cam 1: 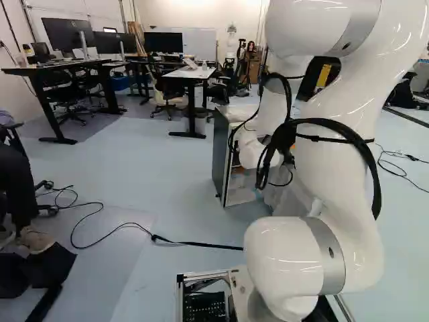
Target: Open the fridge door
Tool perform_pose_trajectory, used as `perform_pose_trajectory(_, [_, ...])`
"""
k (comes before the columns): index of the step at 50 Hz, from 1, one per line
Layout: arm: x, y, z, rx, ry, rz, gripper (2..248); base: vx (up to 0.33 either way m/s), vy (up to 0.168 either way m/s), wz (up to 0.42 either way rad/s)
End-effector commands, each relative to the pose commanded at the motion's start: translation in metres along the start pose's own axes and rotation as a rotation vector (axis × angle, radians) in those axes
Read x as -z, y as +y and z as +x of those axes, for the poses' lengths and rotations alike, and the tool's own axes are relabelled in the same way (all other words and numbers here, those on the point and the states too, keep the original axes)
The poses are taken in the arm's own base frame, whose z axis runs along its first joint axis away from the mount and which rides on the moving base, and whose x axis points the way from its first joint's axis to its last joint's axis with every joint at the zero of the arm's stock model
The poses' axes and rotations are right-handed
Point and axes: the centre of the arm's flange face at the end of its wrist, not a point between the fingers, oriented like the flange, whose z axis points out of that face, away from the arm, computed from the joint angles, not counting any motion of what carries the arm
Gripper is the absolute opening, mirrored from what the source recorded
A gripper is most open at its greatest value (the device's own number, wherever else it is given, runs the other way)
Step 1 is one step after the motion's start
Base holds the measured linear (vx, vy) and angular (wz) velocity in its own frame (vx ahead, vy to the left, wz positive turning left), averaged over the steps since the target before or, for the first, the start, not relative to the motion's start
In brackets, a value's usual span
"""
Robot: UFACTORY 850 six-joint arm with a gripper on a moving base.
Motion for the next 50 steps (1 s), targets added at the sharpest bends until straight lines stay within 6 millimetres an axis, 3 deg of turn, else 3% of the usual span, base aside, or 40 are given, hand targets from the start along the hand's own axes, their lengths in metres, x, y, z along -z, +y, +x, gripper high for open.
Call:
perform_pose_trajectory(26, [0.023, -0.003, 0.013, 0.035, -0.049, 0.209, 247, 0.0, 0.0, 0.0])
perform_pose_trajectory(50, [0.056, -0.001, 0.025, 0.104, -0.102, 0.474, 247, 0.0, 0.0, 0.0])
